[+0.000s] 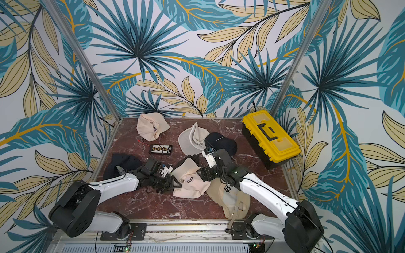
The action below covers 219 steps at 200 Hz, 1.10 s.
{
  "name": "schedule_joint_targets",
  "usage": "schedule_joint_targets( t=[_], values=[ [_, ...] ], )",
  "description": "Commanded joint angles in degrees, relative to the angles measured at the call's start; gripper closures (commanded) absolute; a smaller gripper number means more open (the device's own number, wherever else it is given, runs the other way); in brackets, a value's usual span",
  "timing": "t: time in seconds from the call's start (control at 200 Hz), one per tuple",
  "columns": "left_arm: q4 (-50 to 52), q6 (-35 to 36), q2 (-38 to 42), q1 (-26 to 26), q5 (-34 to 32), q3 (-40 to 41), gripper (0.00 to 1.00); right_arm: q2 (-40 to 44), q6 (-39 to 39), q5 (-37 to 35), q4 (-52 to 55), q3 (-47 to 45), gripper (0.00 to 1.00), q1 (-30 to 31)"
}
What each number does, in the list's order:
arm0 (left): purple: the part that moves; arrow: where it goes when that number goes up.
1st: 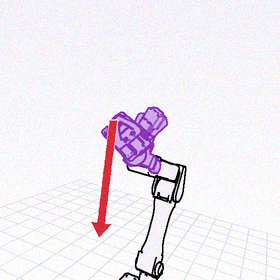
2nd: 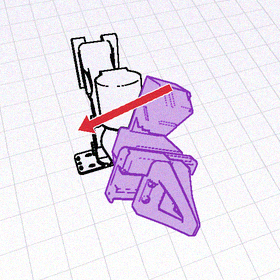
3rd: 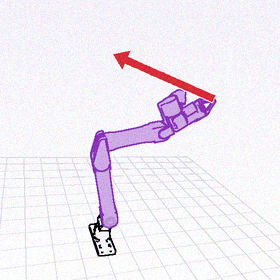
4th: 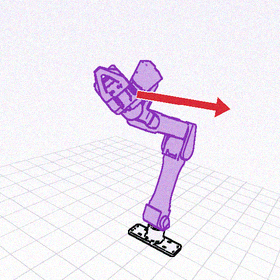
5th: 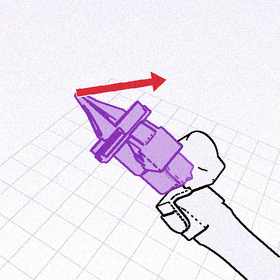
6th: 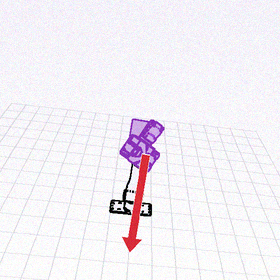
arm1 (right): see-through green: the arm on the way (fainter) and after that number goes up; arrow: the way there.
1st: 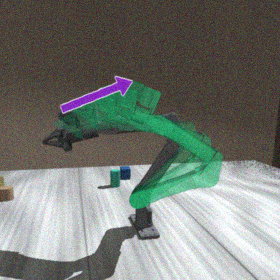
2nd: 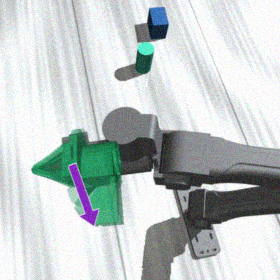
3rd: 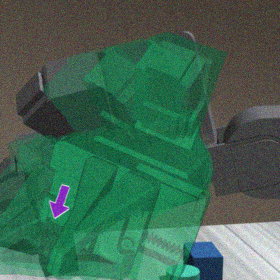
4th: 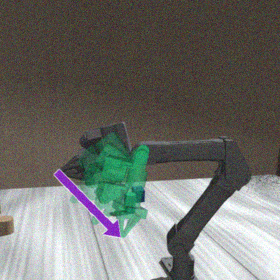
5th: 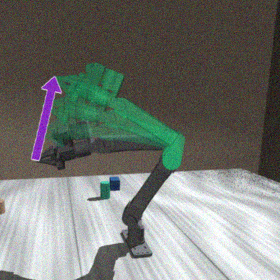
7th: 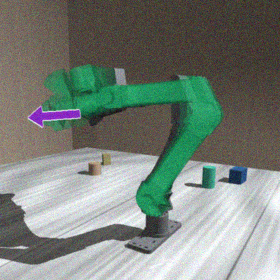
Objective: Open the adjustable buckle of the baseball cap
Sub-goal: Pick up the baseball cap from the center of the board.
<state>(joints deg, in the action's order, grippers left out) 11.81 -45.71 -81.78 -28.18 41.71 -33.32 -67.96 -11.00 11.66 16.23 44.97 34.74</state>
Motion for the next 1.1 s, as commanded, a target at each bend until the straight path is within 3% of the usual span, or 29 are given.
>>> schedule_joint_targets(
  t=[0.0, 0.546, 0.691, 0.856, 0.941, 1.091],
  values=[
    [-2.6, 0.7, -0.9, -0.4, 1.2, -2.8, 0.45, 0.8, -0.5, 0.1, -0.5, -1.4, 0.25, -0.2],
    [-6.4, 2.0, -1.8, -3.2, 1.4, -5.9, 0.96, 3.4, 1.4, 1.7, 1.0, 0.0, 0.27, -0.2],
    [-6.4, 3.4, 0.9, -5.1, 2.6, -10.2, 1.00, 8.1, 7.1, 8.8, 0.4, -0.5, 0.30, -0.1],
    [-6.4, 4.0, 1.7, -5.6, 0.9, -14.4, 1.00, 15.5, 10.5, 10.1, -8.8, -5.7, 0.40, 0.2],
    [-6.4, 3.5, 1.3, -5.5, -0.5, -16.1, 1.00, 17.7, 12.3, 9.4, -13.5, -8.8, 0.45, 1.1],
    [-6.9, 3.4, 1.6, -5.7, -1.7, -18.0, 1.00, 17.1, 12.6, 0.6, -18.7, -11.5, 0.47, 2.3]
  ],
)
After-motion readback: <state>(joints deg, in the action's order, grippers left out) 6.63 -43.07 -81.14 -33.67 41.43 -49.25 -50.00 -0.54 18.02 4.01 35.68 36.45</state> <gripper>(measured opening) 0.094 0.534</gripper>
